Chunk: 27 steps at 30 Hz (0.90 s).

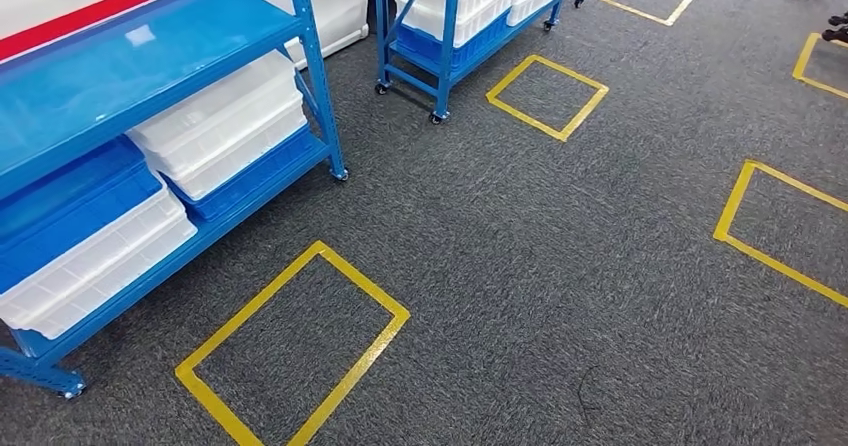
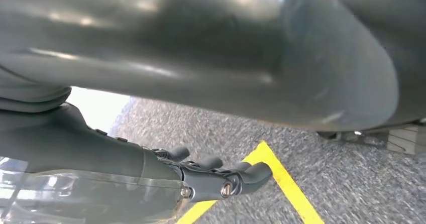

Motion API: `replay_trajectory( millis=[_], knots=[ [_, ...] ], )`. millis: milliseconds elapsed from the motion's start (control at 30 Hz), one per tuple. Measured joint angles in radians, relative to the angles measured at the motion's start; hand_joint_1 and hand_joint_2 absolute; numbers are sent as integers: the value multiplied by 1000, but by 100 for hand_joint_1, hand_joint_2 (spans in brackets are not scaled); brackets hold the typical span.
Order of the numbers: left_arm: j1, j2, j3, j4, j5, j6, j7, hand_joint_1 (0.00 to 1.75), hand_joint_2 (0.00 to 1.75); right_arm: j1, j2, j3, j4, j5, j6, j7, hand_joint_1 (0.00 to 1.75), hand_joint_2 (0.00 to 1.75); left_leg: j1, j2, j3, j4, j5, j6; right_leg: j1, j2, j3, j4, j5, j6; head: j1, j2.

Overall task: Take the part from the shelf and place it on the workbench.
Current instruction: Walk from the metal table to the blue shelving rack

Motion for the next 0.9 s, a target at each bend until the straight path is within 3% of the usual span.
replay_trajectory(
  millis=[67,100,133,200,267,333,400,467,533,600,633,667,767,833,900],
  knots=[
    [-3,0,0,0,2,1,0,0,0,2,0,0,0,1,0,0,0,0,0,-20,-6,0,4,5,-5,34,-61,129,-62,6,0,0],
    [-4,0,-1,0,2,2,0,0,0,2,0,0,0,2,0,-1,0,0,0,-32,-7,0,5,5,-6,39,-81,171,-72,6,0,0],
    [-3,0,-1,0,3,3,0,0,0,3,1,0,0,3,0,-1,0,0,-1,-45,-6,1,6,5,-6,42,-86,179,-60,6,0,0],
    [-2,0,-1,0,5,3,2,0,0,4,1,0,0,5,1,-2,0,0,0,-74,-4,1,7,3,-7,60,-46,86,11,-1,0,0],
    [-4,-1,-1,0,5,3,5,0,0,6,1,0,0,8,3,-2,0,0,0,-100,-5,2,9,-3,-7,116,8,-43,71,-12,0,0],
    [-7,-2,-1,0,6,2,6,0,0,7,1,0,0,10,2,0,0,0,2,-121,-13,2,13,-16,-5,147,26,-94,82,-18,0,0],
    [-4,-2,-1,0,9,1,4,0,0,5,3,-1,-1,6,-7,5,0,0,6,-132,-18,0,15,-30,-5,127,28,-105,87,-24,0,0],
    [-2,-1,-1,0,14,-2,-4,0,0,6,7,-4,-3,2,-16,7,0,0,4,-98,-33,32,-7,-39,-8,107,34,-119,93,-34,0,0],
    [-5,-1,-1,0,19,-5,-13,0,0,10,9,-8,-6,2,-16,6,0,0,2,-46,-83,140,-69,-43,-6,86,36,-125,94,-43,0,0],
    [-7,-1,-1,0,23,-8,-19,0,0,13,10,-11,-7,2,-14,5,0,0,3,-27,-136,257,-117,-48,-2,66,36,-123,91,-46,-1,0],
    [-6,-1,-1,0,24,-9,-20,0,0,14,10,-12,-8,2,-14,5,0,0,4,-24,-141,275,-115,-50,-1,58,36,-121,89,-47,-1,0],
    [-5,-1,-1,0,24,-9,-21,0,0,14,10,-13,-9,2,-14,4,0,0,4,-23,-127,252,-95,-51,0,54,37,-119,88,-46,-1,0],
    [-5,-9,-1,0,27,11,-24,0,0,12,14,-15,-11,1,-18,5,0,0,1,-19,-23,62,-19,-41,1,47,42,-111,76,-37,0,0],
    [-10,-34,-1,0,33,57,-29,0,0,9,21,-17,-13,-2,-27,9,0,0,-3,-18,8,-1,-16,-27,3,44,46,-107,72,-25,0,0],
    [-13,-62,0,-1,37,93,-33,0,0,6,25,-20,-15,-4,-34,11,0,0,-4,-20,16,-10,-17,-15,2,43,47,-96,77,-12,0,0]
  ],
)
